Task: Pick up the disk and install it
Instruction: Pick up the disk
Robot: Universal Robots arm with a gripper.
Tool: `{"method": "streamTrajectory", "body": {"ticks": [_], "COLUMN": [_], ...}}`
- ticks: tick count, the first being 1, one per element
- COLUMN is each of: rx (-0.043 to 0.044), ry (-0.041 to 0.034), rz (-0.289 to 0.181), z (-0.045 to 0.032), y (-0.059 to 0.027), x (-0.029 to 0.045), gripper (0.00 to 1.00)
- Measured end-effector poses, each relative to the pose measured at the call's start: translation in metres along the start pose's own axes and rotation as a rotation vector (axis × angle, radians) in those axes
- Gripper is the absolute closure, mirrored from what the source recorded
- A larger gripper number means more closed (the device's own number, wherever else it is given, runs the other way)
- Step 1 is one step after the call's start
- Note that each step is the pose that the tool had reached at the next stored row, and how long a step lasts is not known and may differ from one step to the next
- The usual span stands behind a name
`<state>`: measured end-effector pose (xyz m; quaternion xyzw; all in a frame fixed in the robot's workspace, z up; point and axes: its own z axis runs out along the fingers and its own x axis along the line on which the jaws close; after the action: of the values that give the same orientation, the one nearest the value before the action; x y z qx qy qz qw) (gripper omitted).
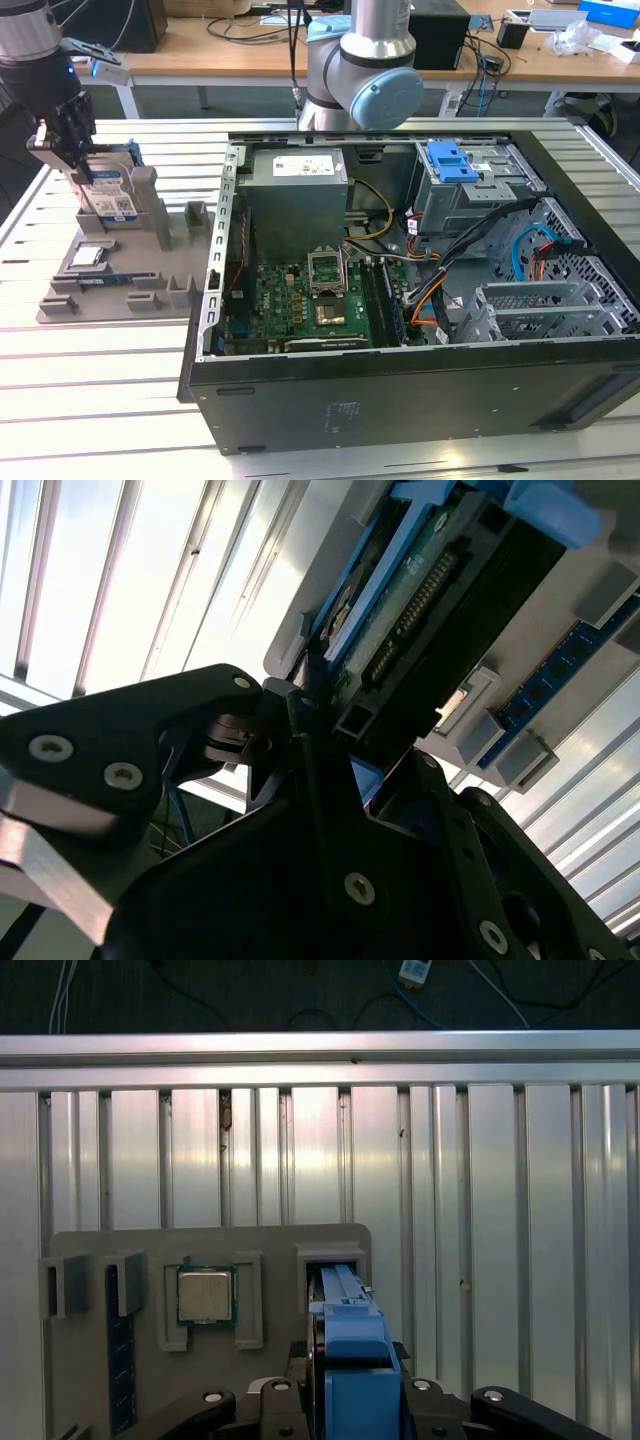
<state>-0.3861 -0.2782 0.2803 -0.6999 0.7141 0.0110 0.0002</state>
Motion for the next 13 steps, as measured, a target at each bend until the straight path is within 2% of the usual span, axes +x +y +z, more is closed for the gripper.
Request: {"method": "streamTrajectory", "body": {"ticks": [10,13], "rx": [0.0000,0.0012], "ry": [0.0000,-0.0005], "rz": [0.000,0.000], "z": [0.0009,-0.0013], "y": [0.0000,-0.0001], "x": [0.0000,-0.0001], "gripper": [0.63,0.63]}}
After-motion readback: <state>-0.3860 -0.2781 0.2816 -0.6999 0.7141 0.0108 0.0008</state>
